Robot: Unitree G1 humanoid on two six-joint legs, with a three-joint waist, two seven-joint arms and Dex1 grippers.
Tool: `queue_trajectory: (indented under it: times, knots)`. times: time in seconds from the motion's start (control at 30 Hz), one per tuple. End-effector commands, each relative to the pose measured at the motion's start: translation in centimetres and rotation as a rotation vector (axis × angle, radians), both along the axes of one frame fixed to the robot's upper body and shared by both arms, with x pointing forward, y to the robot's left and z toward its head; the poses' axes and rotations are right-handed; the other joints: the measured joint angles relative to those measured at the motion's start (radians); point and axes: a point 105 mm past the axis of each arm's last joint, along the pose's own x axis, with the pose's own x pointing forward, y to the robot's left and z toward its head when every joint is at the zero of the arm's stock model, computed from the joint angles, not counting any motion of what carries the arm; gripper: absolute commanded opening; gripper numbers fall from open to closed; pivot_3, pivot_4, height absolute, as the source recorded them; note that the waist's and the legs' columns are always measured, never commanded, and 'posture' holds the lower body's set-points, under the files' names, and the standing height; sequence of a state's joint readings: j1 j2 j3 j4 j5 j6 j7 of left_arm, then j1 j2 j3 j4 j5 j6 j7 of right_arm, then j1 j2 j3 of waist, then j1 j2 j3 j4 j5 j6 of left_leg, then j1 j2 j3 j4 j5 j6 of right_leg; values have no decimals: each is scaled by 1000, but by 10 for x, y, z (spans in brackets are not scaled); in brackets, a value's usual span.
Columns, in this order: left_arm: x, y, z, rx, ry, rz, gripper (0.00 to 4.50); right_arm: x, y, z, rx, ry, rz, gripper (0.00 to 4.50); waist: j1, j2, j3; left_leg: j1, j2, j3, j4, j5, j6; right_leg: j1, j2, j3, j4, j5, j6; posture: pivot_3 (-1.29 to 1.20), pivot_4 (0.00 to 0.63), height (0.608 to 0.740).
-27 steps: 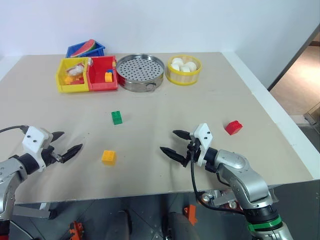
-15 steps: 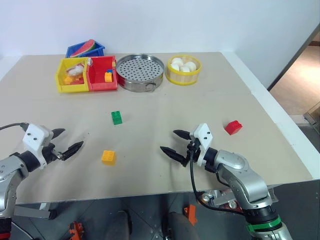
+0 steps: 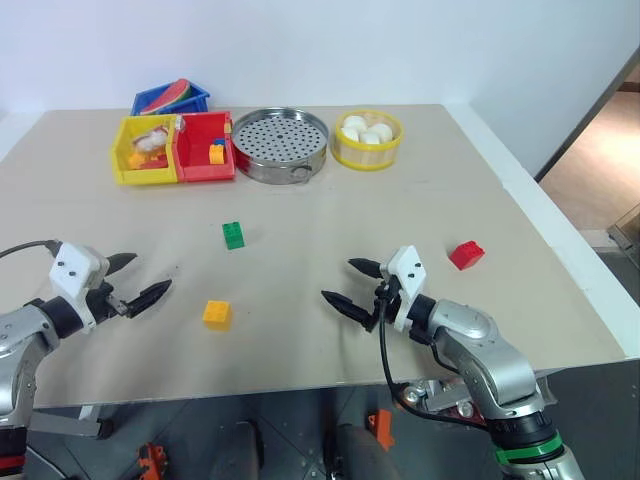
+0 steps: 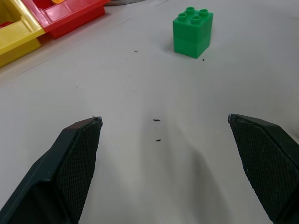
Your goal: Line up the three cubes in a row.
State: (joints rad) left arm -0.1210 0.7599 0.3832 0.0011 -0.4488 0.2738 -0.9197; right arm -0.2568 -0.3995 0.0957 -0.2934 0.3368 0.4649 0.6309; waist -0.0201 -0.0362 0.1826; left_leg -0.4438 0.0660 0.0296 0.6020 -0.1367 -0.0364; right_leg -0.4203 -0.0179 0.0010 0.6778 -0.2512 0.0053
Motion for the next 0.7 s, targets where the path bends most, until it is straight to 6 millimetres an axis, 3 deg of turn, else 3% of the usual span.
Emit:
queue_trajectory:
  times: [0.03,0.17,0.27,0.7]
  knots:
    - [-8,-40,55,32,-83,-226,4470,12,-14,65,113,-165,-81,4500,0,-2,1,0,0,0,0,0,0,0,0,0,1,0,0,0,150,740]
    - [-18,-83,47,98,-6,-435,4470,27,-34,92,119,-234,-175,4500,-1,0,0,3,-1,5,0,1,0,2,-3,3,0,1,1,0,150,740]
    - [-21,-110,41,103,22,-548,4470,40,-55,101,89,-275,-263,4500,0,0,0,4,-2,7,-1,0,1,2,-3,5,0,0,3,0,150,740]
    - [-13,-173,20,78,31,-811,4470,77,-171,75,-80,-230,-559,4500,-3,0,0,3,-2,9,0,-1,2,0,2,14,0,4,10,0,150,740]
